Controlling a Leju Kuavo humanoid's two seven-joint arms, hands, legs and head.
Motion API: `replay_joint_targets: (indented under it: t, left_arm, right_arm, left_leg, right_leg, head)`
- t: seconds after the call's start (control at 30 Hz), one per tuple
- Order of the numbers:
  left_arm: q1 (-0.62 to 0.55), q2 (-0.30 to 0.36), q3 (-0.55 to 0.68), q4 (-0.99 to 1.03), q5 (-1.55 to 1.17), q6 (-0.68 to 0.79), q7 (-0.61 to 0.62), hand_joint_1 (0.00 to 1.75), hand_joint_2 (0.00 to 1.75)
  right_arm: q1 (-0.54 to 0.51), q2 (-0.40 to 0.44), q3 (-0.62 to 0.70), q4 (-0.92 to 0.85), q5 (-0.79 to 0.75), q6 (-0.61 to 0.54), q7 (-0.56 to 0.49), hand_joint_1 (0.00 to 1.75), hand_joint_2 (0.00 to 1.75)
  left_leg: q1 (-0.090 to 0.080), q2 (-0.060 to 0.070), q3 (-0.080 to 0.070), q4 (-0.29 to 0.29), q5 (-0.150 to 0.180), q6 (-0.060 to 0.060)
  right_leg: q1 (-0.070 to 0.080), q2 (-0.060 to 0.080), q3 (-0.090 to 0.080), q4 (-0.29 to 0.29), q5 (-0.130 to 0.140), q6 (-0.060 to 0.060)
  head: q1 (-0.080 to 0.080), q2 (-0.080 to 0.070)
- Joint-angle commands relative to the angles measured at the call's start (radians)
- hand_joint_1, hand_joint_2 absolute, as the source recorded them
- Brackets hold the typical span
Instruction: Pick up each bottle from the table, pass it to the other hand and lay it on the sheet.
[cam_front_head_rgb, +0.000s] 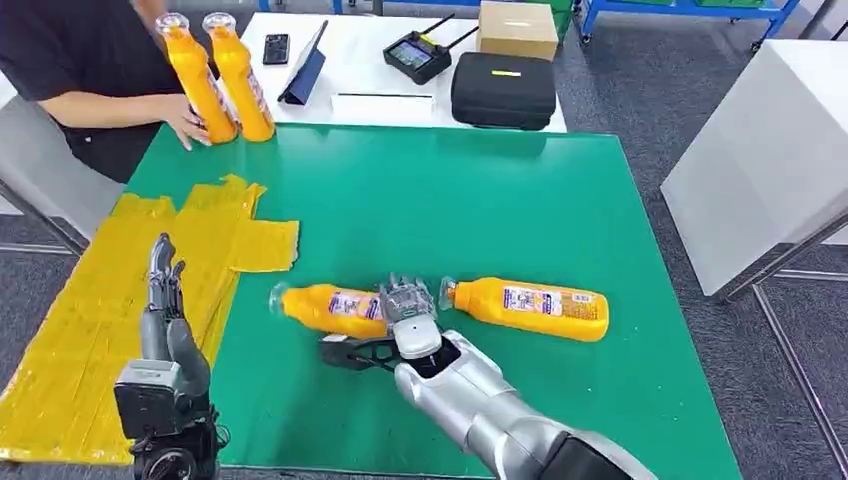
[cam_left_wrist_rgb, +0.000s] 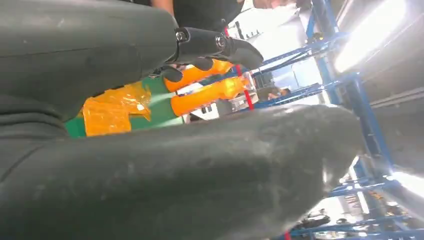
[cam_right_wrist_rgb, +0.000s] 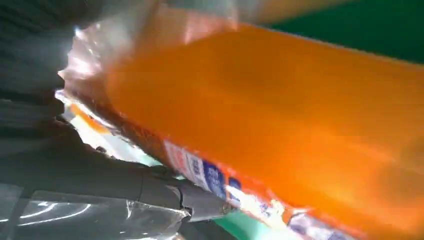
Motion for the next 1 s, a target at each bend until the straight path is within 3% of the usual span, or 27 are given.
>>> replay_joint_targets:
  t: [0.03, 0.1, 0.13, 0.17, 0.33, 0.43, 0.53, 0.73, 0.8, 0.83, 0.9, 1.0]
  left_arm:
    - [-0.053, -0.004, -0.013, 0.101, 0.054, 0.013, -0.026, 0.0, 0.0]
    - [-0.061, -0.004, -0.013, 0.113, 0.065, 0.017, -0.028, 0.0, 0.0]
    - [-0.066, -0.005, -0.011, 0.12, 0.069, 0.015, -0.031, 0.0, 0.0]
    - [-0.069, -0.007, -0.007, 0.125, 0.072, 0.013, -0.034, 0.0, 0.0]
    - [-0.072, -0.014, 0.0, 0.126, 0.078, 0.009, -0.038, 0.0, 0.0]
    - [-0.056, -0.019, 0.017, 0.101, 0.078, -0.005, -0.029, 0.0, 0.0]
    - [-0.034, -0.016, 0.035, 0.07, 0.132, -0.119, 0.027, 0.0, 0.0]
    - [-0.03, -0.02, 0.043, 0.069, 0.129, -0.127, 0.025, 0.0, 0.0]
    - [-0.027, -0.018, 0.052, 0.072, 0.185, -0.212, 0.079, 0.0, 0.0]
    - [-0.016, -0.021, 0.07, 0.069, 0.241, -0.27, 0.104, 0.0, 1.75]
    - [0.021, -0.033, 0.123, 0.058, 0.347, -0.343, 0.129, 0.0, 1.75]
    - [0.094, -0.053, 0.193, 0.013, 0.47, -0.389, 0.144, 0.0, 1.75]
  right_arm:
    - [0.085, -0.069, 0.03, 0.108, -0.025, 0.049, 0.006, 0.0, 1.75]
    - [0.089, -0.077, 0.02, 0.104, -0.037, 0.062, -0.009, 0.0, 1.75]
    - [0.093, -0.083, 0.013, 0.103, -0.046, 0.071, -0.029, 0.24, 1.75]
    - [0.096, -0.089, 0.009, 0.102, -0.053, 0.071, -0.047, 1.73, 1.75]
    - [0.097, -0.104, -0.008, 0.088, -0.07, 0.041, -0.067, 1.75, 1.75]
    - [0.092, -0.095, -0.054, 0.066, -0.111, -0.093, -0.093, 1.75, 1.75]
    - [0.079, -0.075, -0.24, 0.014, -0.32, -0.207, -0.273, 1.75, 1.75]
    - [0.075, -0.081, -0.238, 0.009, -0.325, -0.197, -0.274, 1.75, 1.75]
    - [0.082, -0.072, -0.326, -0.027, -0.446, -0.247, -0.423, 1.75, 1.75]
    - [0.076, -0.065, -0.378, -0.06, -0.532, -0.238, -0.516, 1.75, 1.75]
    - [0.111, -0.059, -0.417, -0.221, -0.687, -0.21, -0.671, 1.75, 1.75]
    - [0.321, -0.123, -0.29, -0.753, -0.911, -0.241, -0.599, 1.75, 1.75]
  left_leg:
    - [0.0, -0.009, 0.004, -0.004, 0.003, 0.002]
    - [0.0, -0.009, 0.006, -0.004, 0.002, 0.002]
    - [0.0, -0.007, 0.008, -0.003, 0.002, 0.002]
    - [0.0, -0.008, 0.009, -0.004, 0.002, 0.002]
    - [0.0, -0.006, 0.014, -0.003, 0.001, 0.002]
    - [0.0, -0.008, 0.015, -0.003, 0.002, 0.002]
    - [0.0, -0.006, 0.013, -0.003, 0.003, 0.003]
    - [0.0, 0.001, 0.013, -0.002, 0.002, 0.002]
    - [0.0, 0.003, 0.015, -0.002, 0.002, 0.002]
    - [0.0, 0.002, 0.013, -0.002, 0.002, 0.002]
    - [0.001, 0.007, 0.014, -0.001, 0.001, 0.002]
    - [0.002, 0.01, 0.008, -0.001, 0.001, 0.001]
  right_leg:
    - [0.001, -0.007, 0.007, -0.004, 0.0, -0.006]
    - [0.001, -0.007, 0.009, -0.005, 0.0, -0.005]
    - [0.0, -0.006, 0.011, -0.004, -0.001, -0.004]
    - [0.001, -0.006, 0.012, -0.005, 0.0, -0.005]
    - [0.001, -0.005, 0.017, -0.004, -0.002, -0.005]
    - [0.001, -0.006, 0.017, -0.005, -0.001, -0.007]
    - [0.001, -0.004, 0.015, -0.003, 0.0, -0.008]
    - [0.001, 0.003, 0.011, -0.001, 0.002, -0.01]
    - [0.001, 0.004, 0.013, -0.001, 0.004, -0.006]
    - [0.001, 0.004, 0.011, -0.001, 0.004, -0.007]
    - [0.002, 0.008, 0.012, 0.0, 0.004, -0.005]
    - [0.003, 0.01, 0.011, 0.0, 0.006, -0.005]
  head:
    - [-0.001, 0.0]
    - [0.0, 0.0]
    - [0.0, 0.0]
    - [0.0, 0.0]
    - [0.0, 0.0]
    - [0.0, 0.0]
    - [0.0, 0.0]
    - [0.0, 0.0]
    - [0.0, 0.0]
    - [0.0, 0.0]
    - [0.0, 0.0]
    - [0.0, 0.0]
